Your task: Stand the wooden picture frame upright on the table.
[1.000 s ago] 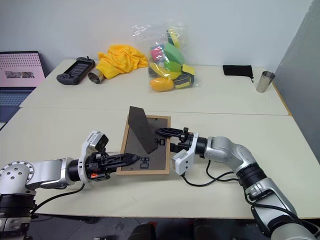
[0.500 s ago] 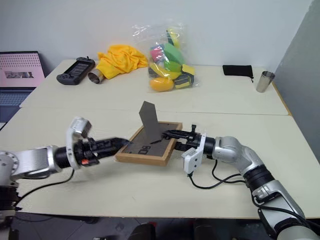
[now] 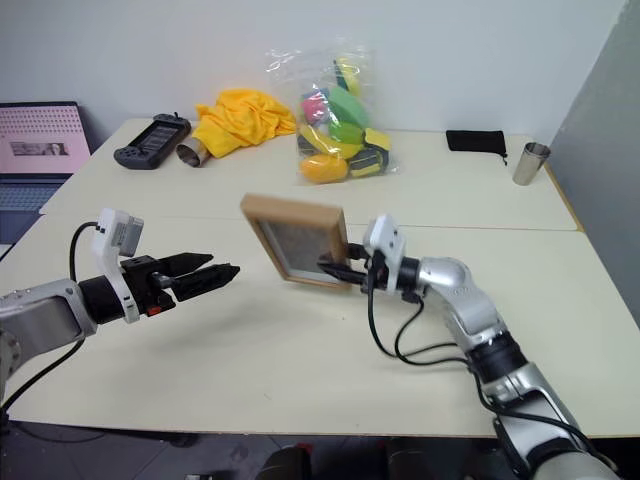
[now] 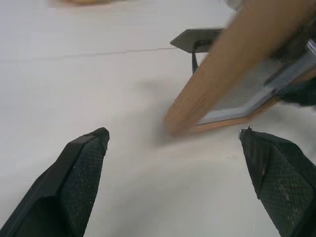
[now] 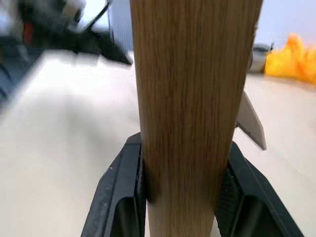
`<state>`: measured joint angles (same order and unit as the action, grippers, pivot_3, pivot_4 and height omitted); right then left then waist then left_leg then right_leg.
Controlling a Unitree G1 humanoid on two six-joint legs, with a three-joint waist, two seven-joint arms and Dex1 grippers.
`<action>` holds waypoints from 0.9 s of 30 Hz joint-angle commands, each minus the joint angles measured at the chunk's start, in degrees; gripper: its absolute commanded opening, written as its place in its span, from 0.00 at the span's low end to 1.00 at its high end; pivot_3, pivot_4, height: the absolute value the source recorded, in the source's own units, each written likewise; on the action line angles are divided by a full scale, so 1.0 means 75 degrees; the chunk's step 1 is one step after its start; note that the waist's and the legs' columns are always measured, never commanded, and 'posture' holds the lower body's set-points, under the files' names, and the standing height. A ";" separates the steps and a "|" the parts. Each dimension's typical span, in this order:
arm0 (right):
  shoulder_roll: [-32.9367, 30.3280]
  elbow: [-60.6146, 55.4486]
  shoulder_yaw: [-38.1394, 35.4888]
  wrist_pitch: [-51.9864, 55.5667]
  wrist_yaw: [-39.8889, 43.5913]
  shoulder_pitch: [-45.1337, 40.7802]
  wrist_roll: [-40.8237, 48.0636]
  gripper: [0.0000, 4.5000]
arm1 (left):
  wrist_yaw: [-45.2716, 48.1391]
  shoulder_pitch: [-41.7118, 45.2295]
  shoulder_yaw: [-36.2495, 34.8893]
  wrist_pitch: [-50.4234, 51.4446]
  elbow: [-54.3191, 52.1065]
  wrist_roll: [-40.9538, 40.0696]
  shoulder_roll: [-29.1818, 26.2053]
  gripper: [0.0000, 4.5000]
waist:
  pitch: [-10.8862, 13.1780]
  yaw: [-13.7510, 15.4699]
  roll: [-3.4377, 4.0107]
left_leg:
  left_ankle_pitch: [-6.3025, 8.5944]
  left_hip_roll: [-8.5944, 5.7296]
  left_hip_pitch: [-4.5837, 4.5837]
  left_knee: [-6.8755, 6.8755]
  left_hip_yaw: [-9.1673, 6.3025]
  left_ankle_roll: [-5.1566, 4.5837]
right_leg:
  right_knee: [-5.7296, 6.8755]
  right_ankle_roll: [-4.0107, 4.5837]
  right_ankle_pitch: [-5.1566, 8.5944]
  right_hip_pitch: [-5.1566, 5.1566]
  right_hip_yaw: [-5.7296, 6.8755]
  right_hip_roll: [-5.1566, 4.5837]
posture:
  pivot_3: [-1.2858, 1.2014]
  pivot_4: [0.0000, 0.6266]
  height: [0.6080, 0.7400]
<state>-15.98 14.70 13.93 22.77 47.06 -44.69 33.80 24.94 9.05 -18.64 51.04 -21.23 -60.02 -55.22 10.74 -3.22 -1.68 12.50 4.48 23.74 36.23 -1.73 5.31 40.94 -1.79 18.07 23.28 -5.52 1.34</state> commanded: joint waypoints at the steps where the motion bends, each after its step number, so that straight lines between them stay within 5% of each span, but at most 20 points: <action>1: 0.0361 0.0885 -0.0470 0.1248 0.0070 -0.0495 0.0322 0.30 | 0.0300 -0.0209 -0.0152 -0.0545 -0.0382 0.0747 0.0039 1.00 | -0.0001 0.0003 -0.0002 | 0.0000 0.0000 0.0000 -0.0004 -0.0002 -0.0001 | -0.0004 0.0000 0.0000 0.0000 0.0002 0.0002 | 0.52 0.24 1.00; 7: 0.0579 0.1274 -0.0440 0.1132 0.0267 -0.0190 -0.0343 0.30 | 0.0581 -0.0351 -0.0184 -0.0528 -0.0334 0.1029 0.0227 1.00 | -0.0001 0.0056 -0.0001 | 0.0004 -0.0007 0.0022 -0.0017 0.0007 -0.0005 | -0.0034 0.0000 0.0001 0.0009 -0.0001 -0.0004 | 0.52 0.24 1.00; 8: 0.0573 0.1187 -0.0420 0.1120 0.0288 -0.0089 -0.0427 0.45 | 0.0620 -0.0346 -0.0164 -0.0509 -0.0317 0.1066 0.0255 1.00 | -0.0001 0.0038 -0.0001 | 0.0004 -0.0007 0.0019 -0.0016 0.0013 -0.0005 | -0.0032 0.0000 0.0001 0.0009 -0.0005 -0.0005 | 0.52 0.24 1.00; 14: 0.0319 0.0368 -0.0418 0.1198 0.0347 0.0457 -0.0783 0.75 | 0.0849 -0.0020 -0.0009 -0.0467 -0.0017 0.1315 0.0340 1.00 | -0.0001 0.0027 -0.0002 | 0.0004 -0.0001 0.0010 -0.0016 0.0008 -0.0005 | -0.0016 -0.0001 0.0001 0.0010 -0.0001 0.0003 | 0.52 0.24 1.00; 19: -0.0666 -0.1138 -0.0407 0.1411 0.0268 0.1247 -0.1177 0.99 | 0.1260 0.0401 0.0299 -0.0474 0.0568 0.1661 0.0345 1.00 | -0.0001 0.0048 -0.0002 | 0.0004 -0.0003 0.0013 -0.0017 0.0009 -0.0005 | -0.0022 -0.0002 0.0002 0.0009 -0.0002 0.0003 | 0.52 0.24 1.00; 27: -0.2476 -0.4209 -0.1497 0.2322 0.0201 0.2567 -0.0596 0.99 | 0.2363 0.1045 0.0335 -0.0379 0.1864 0.1909 0.0005 1.00 | 0.0000 0.0022 -0.0001 | 0.0004 -0.0003 0.0014 -0.0018 0.0007 -0.0005 | -0.0022 -0.0003 0.0003 0.0010 -0.0001 0.0004 | 0.52 0.24 1.00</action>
<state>-33.73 -10.31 5.87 38.03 48.44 -25.78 26.00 40.21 15.52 -14.96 48.42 -8.08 -46.25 -53.53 10.74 -3.05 -1.69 12.53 4.47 23.82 36.09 -1.67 5.27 40.78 -1.82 18.09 23.36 -5.54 1.39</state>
